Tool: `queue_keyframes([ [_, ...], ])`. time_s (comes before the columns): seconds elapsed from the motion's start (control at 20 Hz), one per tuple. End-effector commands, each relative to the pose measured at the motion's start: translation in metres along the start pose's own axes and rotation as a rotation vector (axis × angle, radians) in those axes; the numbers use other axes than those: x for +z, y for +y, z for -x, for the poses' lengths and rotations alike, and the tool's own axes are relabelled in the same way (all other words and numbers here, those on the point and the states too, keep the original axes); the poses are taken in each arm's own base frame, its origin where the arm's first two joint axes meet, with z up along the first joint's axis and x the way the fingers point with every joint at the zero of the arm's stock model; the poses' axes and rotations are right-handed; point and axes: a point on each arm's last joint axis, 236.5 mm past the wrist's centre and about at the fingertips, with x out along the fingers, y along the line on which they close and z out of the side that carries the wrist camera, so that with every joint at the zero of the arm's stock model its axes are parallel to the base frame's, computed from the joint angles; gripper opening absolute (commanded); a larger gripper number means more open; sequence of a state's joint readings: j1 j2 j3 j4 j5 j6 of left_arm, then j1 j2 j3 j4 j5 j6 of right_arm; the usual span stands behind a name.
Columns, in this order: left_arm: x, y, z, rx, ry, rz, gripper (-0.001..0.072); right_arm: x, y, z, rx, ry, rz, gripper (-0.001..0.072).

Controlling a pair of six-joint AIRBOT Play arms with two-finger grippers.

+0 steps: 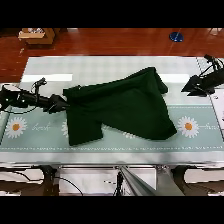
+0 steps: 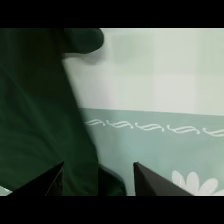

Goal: Fold the shirts.

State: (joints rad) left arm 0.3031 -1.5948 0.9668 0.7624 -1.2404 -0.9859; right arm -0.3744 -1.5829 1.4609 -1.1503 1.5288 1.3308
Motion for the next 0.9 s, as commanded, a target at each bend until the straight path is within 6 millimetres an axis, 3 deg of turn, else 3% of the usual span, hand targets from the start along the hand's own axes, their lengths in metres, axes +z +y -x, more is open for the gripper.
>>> queue_keyframes([
  [0.0,0.011,-0.005,-0.02,-0.001,-0.026,-0.005,0.0605,-0.005,0.004,0.002,0.02,0.004,0.004,0.0507],
  [0.1,0.006,-0.013,-0.032,-0.002,0.006,-0.026,0.0599,-0.005,0.004,0.011,-0.003,-0.019,0.015,0.0507],
  [0.15,0.002,-0.014,-0.038,-0.002,0.026,-0.018,0.041,-0.007,0.002,0.017,-0.029,-0.026,0.023,0.0507],
  [0.2,-0.002,-0.014,-0.04,-0.011,0.044,-0.015,0.0122,-0.01,-0.005,0.023,-0.065,-0.031,0.026,0.0507],
  [0.25,-0.005,-0.014,-0.041,-0.019,0.06,-0.01,0.0035,-0.013,-0.01,0.03,-0.088,-0.034,0.023,0.0507],
  [0.4,-0.012,-0.015,-0.032,-0.052,0.085,0.01,0.0034,-0.037,-0.035,0.045,-0.077,-0.015,-0.067,0.0507],
  [0.5,-0.018,-0.015,-0.024,-0.084,0.107,0.02,0.0034,-0.069,-0.055,0.037,-0.06,0.007,-0.164,0.0507],
  [0.6,-0.021,-0.015,-0.019,-0.1,0.116,0.026,0.0034,-0.107,-0.067,0.014,-0.032,0.033,-0.253,0.0507],
  [0.7,-0.023,-0.016,-0.018,-0.109,0.123,0.015,0.0034,-0.139,-0.064,-0.016,0.016,0.065,-0.281,0.0539],
  [0.85,-0.026,-0.019,-0.016,-0.119,0.135,0.01,0.0034,-0.172,-0.058,-0.054,0.058,0.12,-0.306,0.0539],
])
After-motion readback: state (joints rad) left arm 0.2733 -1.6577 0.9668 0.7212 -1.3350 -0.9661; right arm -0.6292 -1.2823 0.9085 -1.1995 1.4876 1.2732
